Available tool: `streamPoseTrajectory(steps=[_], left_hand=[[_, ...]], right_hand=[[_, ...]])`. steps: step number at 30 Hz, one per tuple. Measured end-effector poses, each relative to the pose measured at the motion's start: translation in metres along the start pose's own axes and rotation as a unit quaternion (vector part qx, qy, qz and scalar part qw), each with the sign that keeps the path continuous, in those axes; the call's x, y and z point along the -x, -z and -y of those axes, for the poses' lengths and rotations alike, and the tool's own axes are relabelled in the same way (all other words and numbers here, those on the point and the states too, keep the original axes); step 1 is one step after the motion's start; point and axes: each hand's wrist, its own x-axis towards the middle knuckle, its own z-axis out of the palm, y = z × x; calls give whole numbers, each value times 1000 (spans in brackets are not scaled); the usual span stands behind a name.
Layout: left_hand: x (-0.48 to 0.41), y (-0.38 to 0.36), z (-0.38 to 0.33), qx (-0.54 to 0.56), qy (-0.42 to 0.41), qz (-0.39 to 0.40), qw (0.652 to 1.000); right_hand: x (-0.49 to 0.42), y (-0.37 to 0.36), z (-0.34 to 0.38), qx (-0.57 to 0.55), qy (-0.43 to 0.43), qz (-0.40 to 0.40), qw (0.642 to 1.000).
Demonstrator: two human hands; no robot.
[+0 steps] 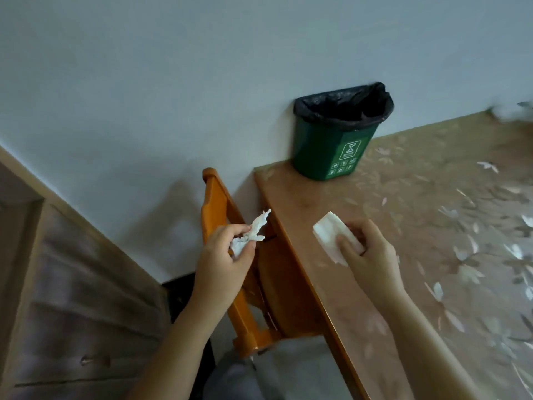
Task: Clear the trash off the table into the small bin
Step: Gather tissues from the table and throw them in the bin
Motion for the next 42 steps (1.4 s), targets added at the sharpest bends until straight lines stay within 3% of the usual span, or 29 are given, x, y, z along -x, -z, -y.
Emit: streamPoseTrajectory(steps=[5, 13, 21, 27, 31, 42], left_hand=[[-72, -5, 15, 18, -45, 18, 999], [-155, -30, 19, 14, -54, -4, 998], [-190, -54, 4, 2, -45, -20, 999], [-198, -66, 4, -29, -26, -28, 999], [-206, -84, 2, -34, -30, -10, 999], [-299, -179, -50, -24, -95, 24, 995]], right_hand=[[-54, -10, 11, 23, -7, -61, 998], [-144, -9, 16, 80, 21, -67, 994], [-265, 13, 14, 80, 39, -69, 994], [-341, 6, -9, 30, 1, -75, 997], [-339, 11, -30, -5, -5, -110, 994], [-255, 37, -96, 86, -16, -123, 989]])
